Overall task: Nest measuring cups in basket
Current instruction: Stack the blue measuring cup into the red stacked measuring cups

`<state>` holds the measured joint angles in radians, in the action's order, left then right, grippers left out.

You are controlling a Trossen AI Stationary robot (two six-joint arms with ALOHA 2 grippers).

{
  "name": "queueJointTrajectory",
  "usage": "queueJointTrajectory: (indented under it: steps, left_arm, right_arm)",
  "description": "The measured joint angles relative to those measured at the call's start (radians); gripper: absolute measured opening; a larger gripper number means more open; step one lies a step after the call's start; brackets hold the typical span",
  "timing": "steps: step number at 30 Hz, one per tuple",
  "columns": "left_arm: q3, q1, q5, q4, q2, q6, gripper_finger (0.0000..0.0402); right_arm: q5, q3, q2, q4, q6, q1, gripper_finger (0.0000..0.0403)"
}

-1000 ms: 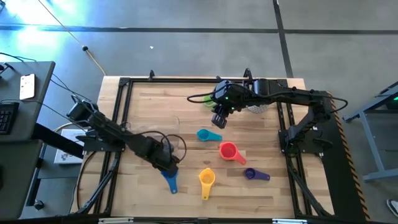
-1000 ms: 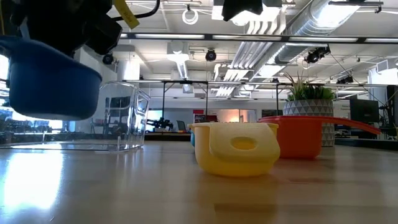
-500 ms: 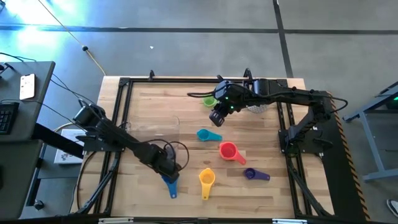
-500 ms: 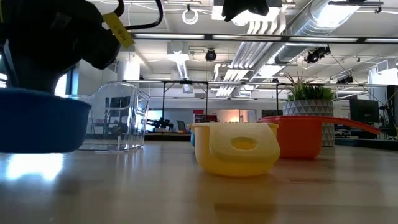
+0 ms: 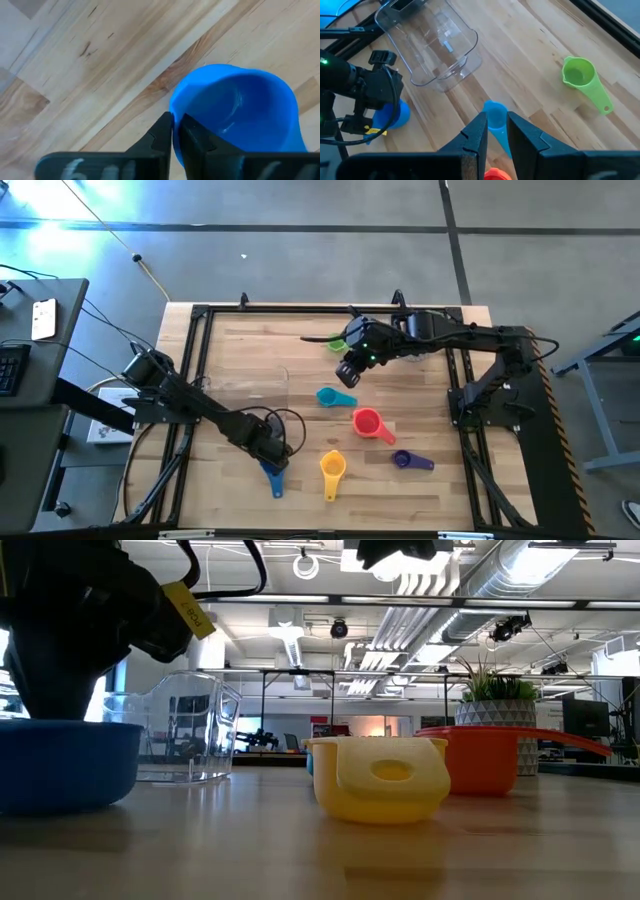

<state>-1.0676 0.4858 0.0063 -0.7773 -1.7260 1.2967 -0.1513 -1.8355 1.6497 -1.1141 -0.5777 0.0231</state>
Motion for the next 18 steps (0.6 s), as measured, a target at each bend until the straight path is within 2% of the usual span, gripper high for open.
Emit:
queueJointTrajectory:
  steps: [10, 18]
  left_arm:
    - [0.0, -0.006, 0.009, -0.007, 0.013, -0.052, 0.009]
    - [-0.004, -0.02, 0.012, -0.01, 0.1, -0.046, 0.0104]
  right_arm:
    - [-0.003, 0.0, 0.0, 0.001, -0.051, -0.025, 0.0064]
    - [0.002, 0.0, 0.0, 0.007, -0.051, -0.047, 0.0064]
